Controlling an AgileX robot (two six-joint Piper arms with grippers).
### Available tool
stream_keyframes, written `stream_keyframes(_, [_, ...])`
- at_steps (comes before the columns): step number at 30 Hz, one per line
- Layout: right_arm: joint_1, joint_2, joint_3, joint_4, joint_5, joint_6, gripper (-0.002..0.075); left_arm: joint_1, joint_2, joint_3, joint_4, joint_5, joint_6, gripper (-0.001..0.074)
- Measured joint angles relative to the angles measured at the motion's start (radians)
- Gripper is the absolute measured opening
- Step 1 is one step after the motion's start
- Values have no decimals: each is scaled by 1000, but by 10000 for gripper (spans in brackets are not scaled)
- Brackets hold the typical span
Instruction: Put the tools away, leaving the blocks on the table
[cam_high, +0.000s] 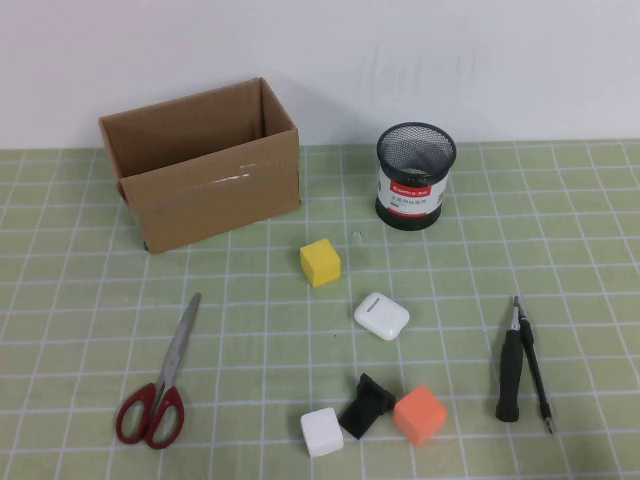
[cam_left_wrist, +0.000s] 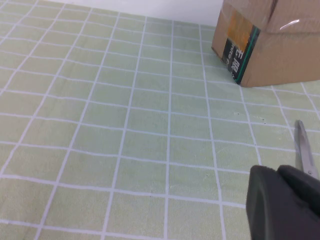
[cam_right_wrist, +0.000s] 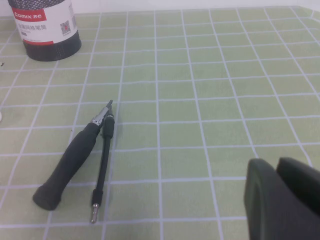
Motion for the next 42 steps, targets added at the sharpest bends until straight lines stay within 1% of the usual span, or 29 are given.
stream_keyframes(20, [0, 0, 0, 0, 0, 0, -7, 0, 0, 2, 4, -20, 0, -4])
stream_keyframes(28, [0, 0, 0, 0, 0, 0, -7, 0, 0, 2, 4, -187, 0, -4])
stream_keyframes(38, [0, 0, 0, 0, 0, 0, -7, 0, 0, 2, 4, -304, 0, -4])
stream_keyframes(42, [0, 0, 0, 0, 0, 0, -7, 0, 0, 2, 4, -451, 0, -4])
